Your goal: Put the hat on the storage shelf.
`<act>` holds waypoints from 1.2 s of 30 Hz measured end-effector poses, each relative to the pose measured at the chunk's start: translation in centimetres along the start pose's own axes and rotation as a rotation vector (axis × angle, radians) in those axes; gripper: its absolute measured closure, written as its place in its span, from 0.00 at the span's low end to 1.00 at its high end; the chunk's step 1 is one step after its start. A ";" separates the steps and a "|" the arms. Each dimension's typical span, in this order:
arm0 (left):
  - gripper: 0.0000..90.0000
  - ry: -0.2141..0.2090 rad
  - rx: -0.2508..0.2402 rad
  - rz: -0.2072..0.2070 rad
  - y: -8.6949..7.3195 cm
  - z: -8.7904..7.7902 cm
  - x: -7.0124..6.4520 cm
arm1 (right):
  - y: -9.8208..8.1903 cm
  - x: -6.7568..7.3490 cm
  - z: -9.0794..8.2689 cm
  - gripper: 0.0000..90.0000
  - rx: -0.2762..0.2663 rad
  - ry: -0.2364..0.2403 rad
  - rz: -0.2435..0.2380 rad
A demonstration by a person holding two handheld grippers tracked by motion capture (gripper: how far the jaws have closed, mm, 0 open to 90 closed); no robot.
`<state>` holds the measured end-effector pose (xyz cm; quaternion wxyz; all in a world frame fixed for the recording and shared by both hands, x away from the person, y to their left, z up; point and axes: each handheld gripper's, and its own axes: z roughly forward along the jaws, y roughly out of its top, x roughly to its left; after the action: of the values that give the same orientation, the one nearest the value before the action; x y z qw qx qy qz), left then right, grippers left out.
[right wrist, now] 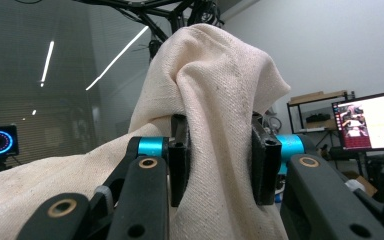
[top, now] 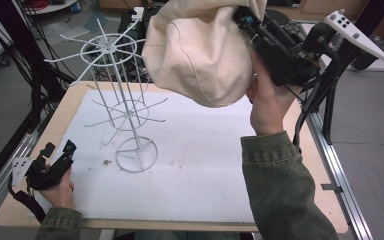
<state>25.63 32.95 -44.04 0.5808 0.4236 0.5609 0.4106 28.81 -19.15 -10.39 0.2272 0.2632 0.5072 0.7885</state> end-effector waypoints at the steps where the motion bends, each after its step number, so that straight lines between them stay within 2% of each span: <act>1: 0.29 0.001 -0.002 -0.004 0.0 0.0 0.0 | -0.2 0.2 0.4 0.76 0.004 0.008 0.006; 9: 0.29 0.000 0.001 -0.010 0.0 0.0 0.1 | -1.4 0.7 1.3 0.76 0.009 0.053 0.030; 13: 0.29 -0.001 -0.003 -0.022 0.0 -0.1 0.2 | -3.1 0.3 0.7 0.75 0.038 0.081 0.048; 15: 0.29 -0.002 -0.002 -0.022 0.1 -0.1 0.3 | -4.6 -0.3 -0.1 0.75 0.058 0.089 0.046; 18: 0.29 0.001 0.001 -0.027 0.0 -0.1 0.3 | -6.7 -1.6 -1.2 0.75 0.089 0.083 0.082; 21: 0.29 0.001 -0.006 -0.037 0.1 -0.2 0.3 | -8.2 -3.0 -2.0 0.75 0.115 0.091 0.114; 23: 0.30 0.000 -0.007 -0.036 0.1 -0.2 0.2 | -8.9 -3.7 -2.3 0.74 0.136 0.112 0.127; 27: 0.30 -0.002 -0.003 -0.040 0.0 -0.1 0.2 | -9.9 -4.3 -2.5 0.73 0.207 0.124 0.107; 33: 0.30 0.000 -0.007 -0.045 0.1 -0.2 0.3 | -10.9 -4.3 -2.2 0.72 0.249 0.117 0.092; 36: 0.30 0.003 -0.005 -0.049 0.1 -0.2 0.5 | -11.5 -4.3 -2.1 0.72 0.265 0.095 0.075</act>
<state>25.43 33.41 -44.10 0.5910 0.4075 0.5710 0.3983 31.71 -18.86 -22.52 0.1367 0.2721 0.6070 0.7341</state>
